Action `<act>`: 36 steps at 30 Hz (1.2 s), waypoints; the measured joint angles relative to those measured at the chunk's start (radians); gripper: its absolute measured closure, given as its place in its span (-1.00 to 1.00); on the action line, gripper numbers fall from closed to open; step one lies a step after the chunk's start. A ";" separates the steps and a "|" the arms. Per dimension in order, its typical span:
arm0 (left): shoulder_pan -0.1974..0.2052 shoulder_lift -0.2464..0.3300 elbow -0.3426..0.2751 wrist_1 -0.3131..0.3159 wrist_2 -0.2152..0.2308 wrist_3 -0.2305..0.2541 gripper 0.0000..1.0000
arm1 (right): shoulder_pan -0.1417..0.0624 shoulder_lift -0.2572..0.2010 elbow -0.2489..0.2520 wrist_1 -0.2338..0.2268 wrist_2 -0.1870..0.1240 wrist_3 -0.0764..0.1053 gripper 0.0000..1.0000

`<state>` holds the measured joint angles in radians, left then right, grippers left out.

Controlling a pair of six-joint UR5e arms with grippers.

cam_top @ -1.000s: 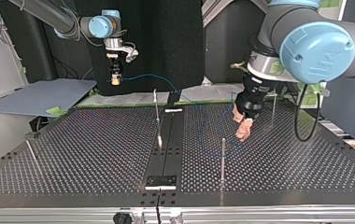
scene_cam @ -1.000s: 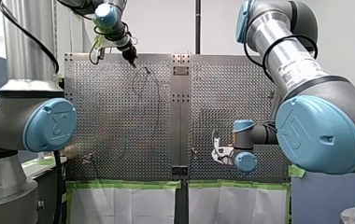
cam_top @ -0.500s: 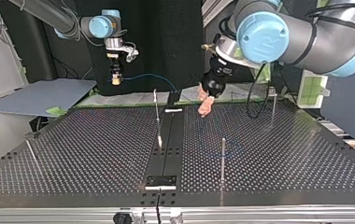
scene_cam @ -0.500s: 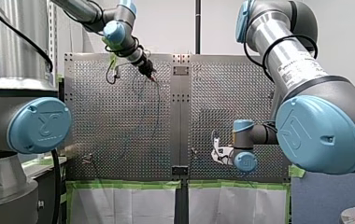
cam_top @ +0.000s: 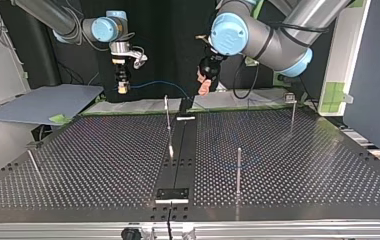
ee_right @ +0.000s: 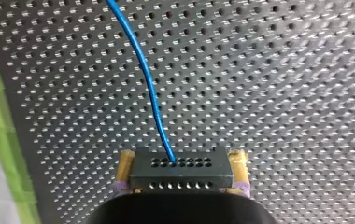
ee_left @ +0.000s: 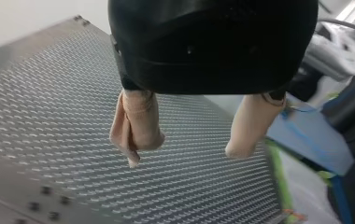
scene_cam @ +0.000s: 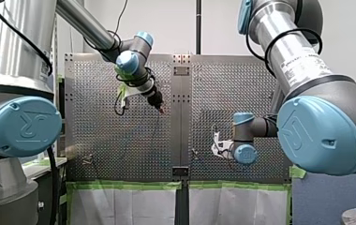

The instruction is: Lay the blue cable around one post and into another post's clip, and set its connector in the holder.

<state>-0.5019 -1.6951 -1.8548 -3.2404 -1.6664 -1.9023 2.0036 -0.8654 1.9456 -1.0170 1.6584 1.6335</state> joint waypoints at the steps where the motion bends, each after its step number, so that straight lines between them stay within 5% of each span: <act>1: -0.009 -0.009 -0.009 0.010 -0.008 -0.004 -1.00 | 0.000 -0.005 0.000 0.003 0.000 0.000 1.00; 18: -0.184 -0.186 -0.186 0.186 -0.101 -0.046 -1.00 | 0.021 -0.021 0.000 0.028 0.001 -0.002 1.00; 31: -0.193 -0.311 -0.308 0.310 -0.109 -0.091 -1.00 | 0.051 -0.082 0.022 0.063 0.000 -0.013 1.00; 36: -0.183 -0.362 -0.297 0.363 -0.109 -0.086 -1.00 | 0.055 -0.115 0.030 0.067 -0.002 -0.011 1.00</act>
<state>-0.6848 -2.0576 -2.1518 -2.8774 -1.7759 -1.9883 2.0588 -0.9808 1.9753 -0.9498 1.6567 1.6225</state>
